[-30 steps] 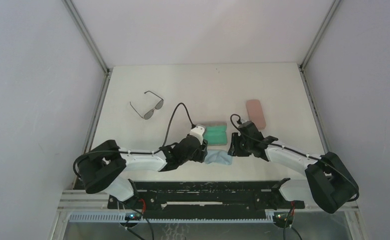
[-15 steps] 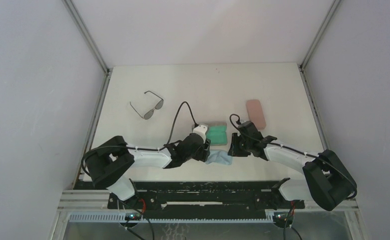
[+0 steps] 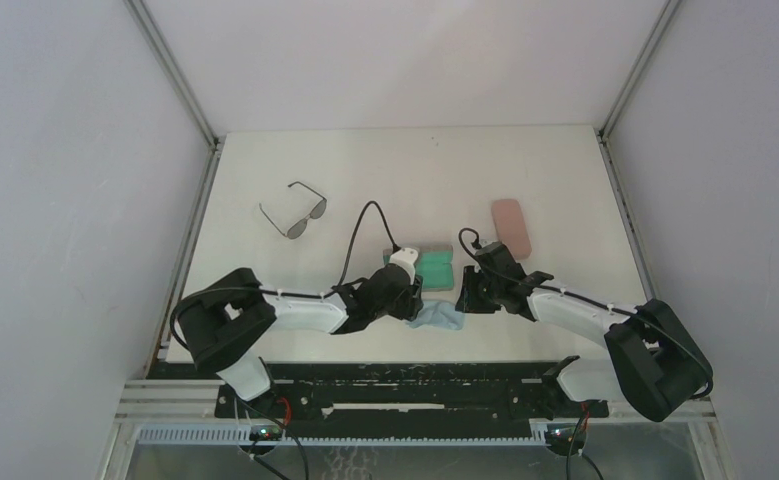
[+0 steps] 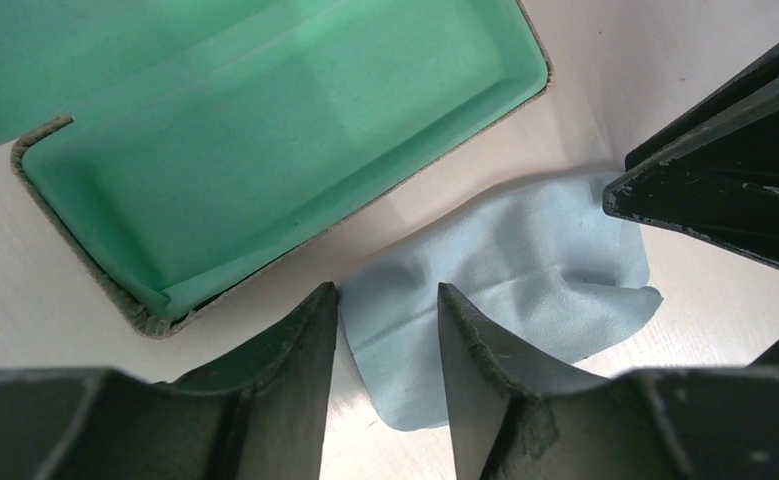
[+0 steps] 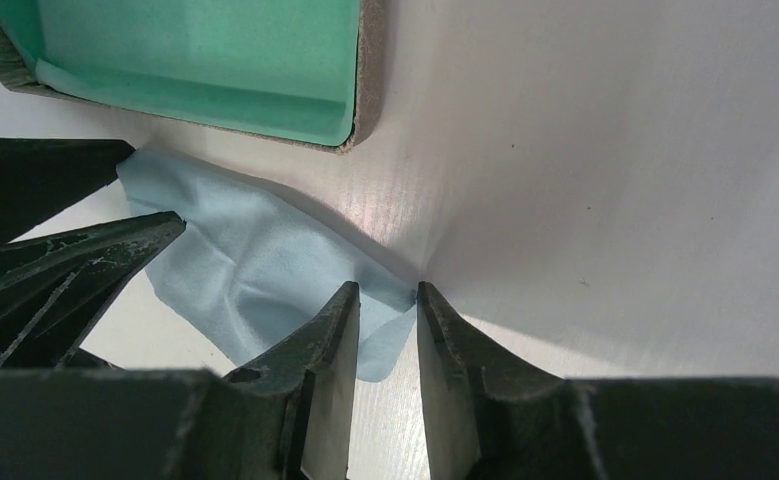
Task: Organize the sunglasses
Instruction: Pick up the glasses cleaning cloth from the center of the board.
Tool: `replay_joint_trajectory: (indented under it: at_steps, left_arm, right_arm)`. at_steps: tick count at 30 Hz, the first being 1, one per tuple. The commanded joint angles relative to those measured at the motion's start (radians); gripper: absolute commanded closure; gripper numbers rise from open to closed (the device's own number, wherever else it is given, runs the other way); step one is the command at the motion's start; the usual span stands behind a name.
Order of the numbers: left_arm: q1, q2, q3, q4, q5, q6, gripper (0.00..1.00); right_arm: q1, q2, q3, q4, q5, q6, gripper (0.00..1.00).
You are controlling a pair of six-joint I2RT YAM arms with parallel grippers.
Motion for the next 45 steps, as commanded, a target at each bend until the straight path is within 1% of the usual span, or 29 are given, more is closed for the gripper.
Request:
replay_joint_trajectory:
  at_steps: [1, 4, 8, 10, 12, 13, 14, 18, 22, 28, 32, 38, 45]
  left_arm:
    - [0.005, 0.023, 0.02, -0.007, 0.045, -0.01, 0.56]
    - [0.005, 0.027, 0.012, -0.004, 0.05, -0.011, 0.63]
    - [0.005, 0.021, 0.005, 0.001, 0.038, -0.007, 0.75]
    - [0.006, 0.011, 0.0, 0.001, 0.026, -0.002, 0.83]
    - [0.008, -0.006, -0.01, -0.004, 0.006, -0.001, 0.94]
    - [0.01, -0.017, -0.014, -0.005, -0.003, -0.001, 0.98]
    - [0.013, -0.031, -0.025, -0.008, -0.01, -0.001, 0.99]
    - [0.03, -0.086, -0.068, -0.014, -0.035, -0.007, 1.0]
    - [0.043, -0.131, -0.11, -0.017, -0.046, -0.009, 1.0]
    - [0.054, -0.176, -0.152, -0.039, -0.054, -0.014, 1.0]
    - [0.054, -0.193, -0.172, -0.037, -0.052, -0.015, 1.0]
    - [0.054, -0.193, -0.17, -0.032, -0.041, -0.013, 1.0]
    - [0.054, -0.179, -0.165, -0.025, -0.033, -0.009, 1.0]
  right_arm:
    - [-0.007, -0.016, 0.006, 0.019, -0.003, -0.011, 0.73]
    - [-0.007, -0.017, 0.004, 0.017, -0.003, -0.013, 0.74]
    - [-0.007, -0.02, 0.005, 0.016, -0.002, -0.013, 0.74]
    - [-0.007, -0.024, 0.005, 0.016, -0.002, -0.013, 0.74]
    - [-0.007, -0.034, 0.004, 0.011, 0.005, -0.015, 0.73]
    - [-0.007, -0.045, 0.004, 0.011, 0.01, -0.018, 0.72]
    - [-0.006, -0.051, 0.004, 0.009, 0.016, -0.021, 0.71]
    - [-0.005, -0.097, 0.004, 0.012, 0.026, -0.032, 0.65]
    - [-0.004, -0.129, 0.004, 0.014, 0.027, -0.042, 0.63]
    - [0.016, -0.125, 0.004, 0.055, -0.032, -0.059, 0.63]
    - [0.036, -0.088, 0.005, 0.115, -0.087, -0.018, 0.65]
    - [0.066, -0.018, 0.012, 0.172, -0.059, 0.041, 0.72]
    - [0.071, 0.036, 0.019, 0.228, -0.075, 0.057, 0.72]
